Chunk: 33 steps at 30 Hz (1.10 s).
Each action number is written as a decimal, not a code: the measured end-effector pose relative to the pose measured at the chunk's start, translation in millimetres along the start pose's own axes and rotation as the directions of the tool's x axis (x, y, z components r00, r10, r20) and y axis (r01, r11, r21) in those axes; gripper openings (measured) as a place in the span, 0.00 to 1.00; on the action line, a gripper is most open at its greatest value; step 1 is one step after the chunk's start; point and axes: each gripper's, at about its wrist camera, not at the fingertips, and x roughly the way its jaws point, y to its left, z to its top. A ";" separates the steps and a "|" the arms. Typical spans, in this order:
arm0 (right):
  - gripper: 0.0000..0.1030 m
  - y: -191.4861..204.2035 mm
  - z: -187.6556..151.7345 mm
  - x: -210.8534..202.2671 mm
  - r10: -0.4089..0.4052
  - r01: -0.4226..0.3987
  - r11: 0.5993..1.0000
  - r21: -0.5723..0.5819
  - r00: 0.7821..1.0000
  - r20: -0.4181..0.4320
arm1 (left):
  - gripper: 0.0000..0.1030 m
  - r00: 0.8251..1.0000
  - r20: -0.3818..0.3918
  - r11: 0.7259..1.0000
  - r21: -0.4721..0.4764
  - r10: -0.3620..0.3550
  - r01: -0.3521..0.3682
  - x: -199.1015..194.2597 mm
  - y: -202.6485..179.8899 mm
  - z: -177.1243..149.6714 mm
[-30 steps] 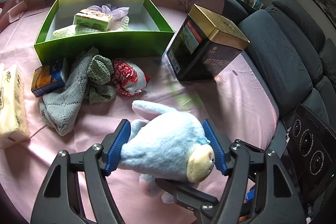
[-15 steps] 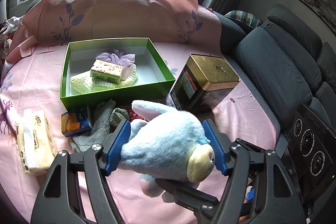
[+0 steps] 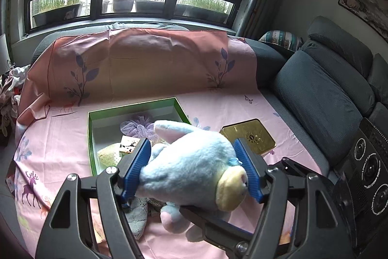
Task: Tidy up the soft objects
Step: 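Carry the plush toy over the green box with the left gripper, then lower the plush toy into the box and open the left gripper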
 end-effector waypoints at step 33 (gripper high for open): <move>0.55 -96.6 -25.9 177.2 -0.094 0.123 0.986 0.116 0.969 -0.230 | 0.68 0.975 -0.221 0.992 -0.118 0.012 -0.039 200.0 87.4 13.0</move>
